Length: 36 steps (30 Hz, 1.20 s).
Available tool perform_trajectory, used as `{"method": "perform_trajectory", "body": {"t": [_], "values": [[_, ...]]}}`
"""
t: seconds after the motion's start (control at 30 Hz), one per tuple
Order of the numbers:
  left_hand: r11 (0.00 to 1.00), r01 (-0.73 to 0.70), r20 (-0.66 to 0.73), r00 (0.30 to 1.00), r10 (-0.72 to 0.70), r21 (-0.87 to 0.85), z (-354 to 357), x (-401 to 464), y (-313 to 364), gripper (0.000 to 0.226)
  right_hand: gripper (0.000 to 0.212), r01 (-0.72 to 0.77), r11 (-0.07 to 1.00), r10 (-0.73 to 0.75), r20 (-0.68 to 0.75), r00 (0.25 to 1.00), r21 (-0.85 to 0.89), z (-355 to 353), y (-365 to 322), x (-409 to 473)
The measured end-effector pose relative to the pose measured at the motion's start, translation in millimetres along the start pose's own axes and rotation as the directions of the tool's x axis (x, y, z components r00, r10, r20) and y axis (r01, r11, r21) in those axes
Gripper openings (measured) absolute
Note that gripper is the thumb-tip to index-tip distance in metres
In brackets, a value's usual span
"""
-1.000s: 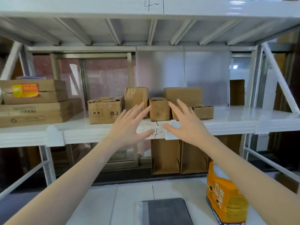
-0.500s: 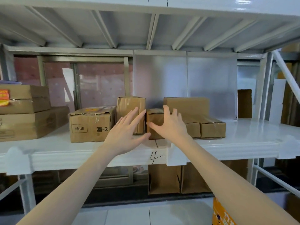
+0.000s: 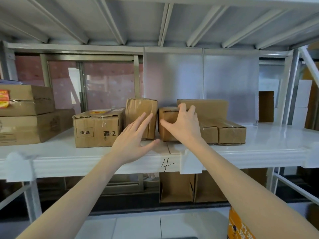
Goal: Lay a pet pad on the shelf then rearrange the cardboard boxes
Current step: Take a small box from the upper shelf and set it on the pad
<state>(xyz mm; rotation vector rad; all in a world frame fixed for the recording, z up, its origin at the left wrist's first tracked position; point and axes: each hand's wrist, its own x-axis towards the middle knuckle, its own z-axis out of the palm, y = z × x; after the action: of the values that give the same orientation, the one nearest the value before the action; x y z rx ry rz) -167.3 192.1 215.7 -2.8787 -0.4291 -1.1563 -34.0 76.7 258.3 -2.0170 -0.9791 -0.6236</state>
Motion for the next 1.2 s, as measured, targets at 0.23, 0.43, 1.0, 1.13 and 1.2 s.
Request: {"method": "perform_trajectory", "body": {"t": [0.23, 0.43, 1.0, 1.13, 1.2], "values": [[0.999, -0.035, -0.021, 0.999, 0.035, -0.011, -17, -11, 20, 0.089, 0.069, 0.038, 0.989, -0.027, -0.082, 0.996, 0.144, -51, -4, -16], [0.988, -0.123, -0.037, 0.991, 0.127, 0.092, -41, -27, 41, 0.105, 0.063, -0.088, 0.906, 0.090, 0.015, 0.996, 0.413, -102, 2, -37], [0.991, -0.126, -0.043, 0.991, 0.128, 0.038, -87, -110, 92, 0.105, 0.060, -0.626, 0.313, 0.162, 0.610, 0.776, 0.714, -143, 61, -130], [0.996, -0.085, 0.024, 0.996, 0.086, -0.024, -76, -130, 97, 0.094, 0.072, -0.681, 0.291, 0.118, 0.681, 0.723, 0.672, -138, 74, -149], [0.996, -0.068, 0.065, 0.995, 0.072, -0.053, -68, -138, 99, 0.089, 0.069, -0.703, 0.306, 0.121, 0.706, 0.698, 0.642, -136, 80, -158]]}}
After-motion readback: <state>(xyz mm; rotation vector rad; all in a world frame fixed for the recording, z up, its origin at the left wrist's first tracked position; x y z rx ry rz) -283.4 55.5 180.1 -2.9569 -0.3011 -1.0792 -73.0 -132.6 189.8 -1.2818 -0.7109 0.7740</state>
